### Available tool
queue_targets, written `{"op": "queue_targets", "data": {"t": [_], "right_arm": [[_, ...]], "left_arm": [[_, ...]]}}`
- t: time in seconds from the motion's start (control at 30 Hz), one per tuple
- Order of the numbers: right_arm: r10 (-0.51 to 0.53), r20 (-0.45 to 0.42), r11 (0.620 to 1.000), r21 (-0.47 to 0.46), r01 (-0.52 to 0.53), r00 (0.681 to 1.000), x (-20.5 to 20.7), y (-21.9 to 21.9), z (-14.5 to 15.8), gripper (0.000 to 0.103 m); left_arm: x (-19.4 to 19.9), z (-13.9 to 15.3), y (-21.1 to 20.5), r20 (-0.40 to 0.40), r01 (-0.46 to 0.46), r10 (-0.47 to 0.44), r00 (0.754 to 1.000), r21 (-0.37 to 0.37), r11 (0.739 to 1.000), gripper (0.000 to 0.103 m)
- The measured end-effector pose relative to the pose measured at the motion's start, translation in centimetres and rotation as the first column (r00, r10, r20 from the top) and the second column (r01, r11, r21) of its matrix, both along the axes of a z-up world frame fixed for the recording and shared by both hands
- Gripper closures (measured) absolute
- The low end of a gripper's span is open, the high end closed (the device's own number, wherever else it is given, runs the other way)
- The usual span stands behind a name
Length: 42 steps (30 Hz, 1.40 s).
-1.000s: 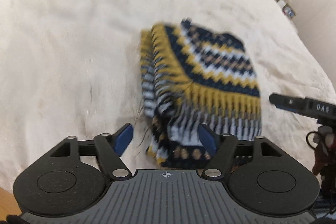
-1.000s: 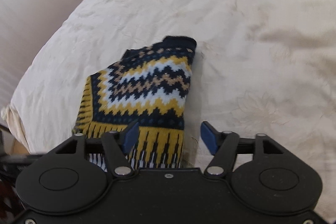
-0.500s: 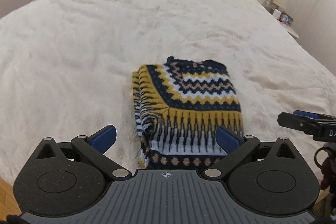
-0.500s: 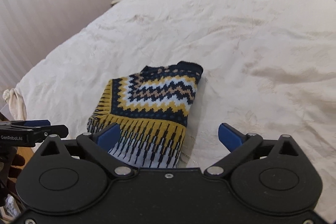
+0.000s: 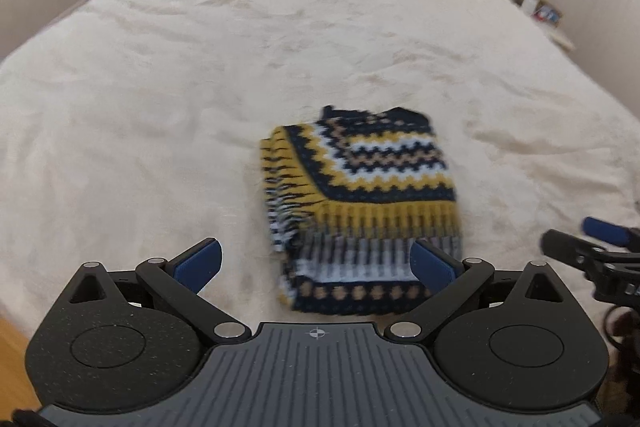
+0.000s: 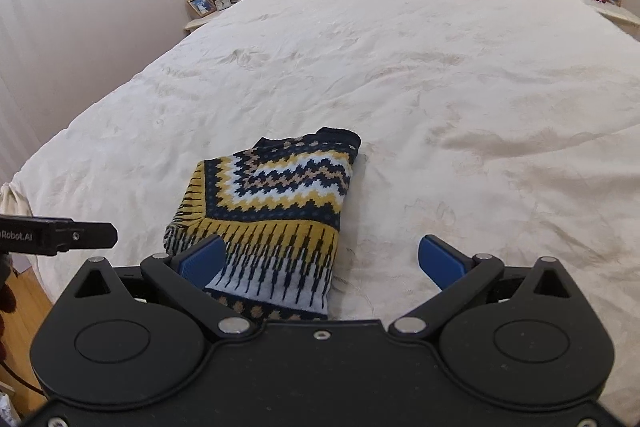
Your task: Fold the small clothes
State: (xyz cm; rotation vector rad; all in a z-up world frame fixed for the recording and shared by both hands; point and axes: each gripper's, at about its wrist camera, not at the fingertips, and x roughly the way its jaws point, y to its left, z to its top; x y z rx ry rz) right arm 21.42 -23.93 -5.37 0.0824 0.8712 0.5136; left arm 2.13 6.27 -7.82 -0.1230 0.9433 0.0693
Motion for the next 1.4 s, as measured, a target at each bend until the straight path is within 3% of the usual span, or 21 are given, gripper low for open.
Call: {"op": "queue_targets", "data": {"t": [0.63, 0.9, 1.4], "right_arm": [[-0.181, 0.151, 0.978, -0.079, 0.194, 0.972, -8.0, 3.7, 4.4, 0.001], [-0.207, 0.073, 0.971, -0.105, 0.214, 0.976, -10.2, 4.1, 4.7, 0.002], [-0.216, 0.042, 0.97, -0.102, 0.219, 0.976, -13.9, 3.8, 5.1, 0.002]], "left_arm": [[-5.2, 2.5, 3.7, 0.011, -0.05, 0.049, 0.999, 0.069, 0.996, 0.007], [-7.6, 2.6, 3.7, -0.009, -0.034, 0.035, 0.999, 0.11, 0.993, 0.007], [-10.6, 1.6, 3.0, -0.071, 0.005, 0.001, 0.997, 0.083, 0.996, 0.008]]}}
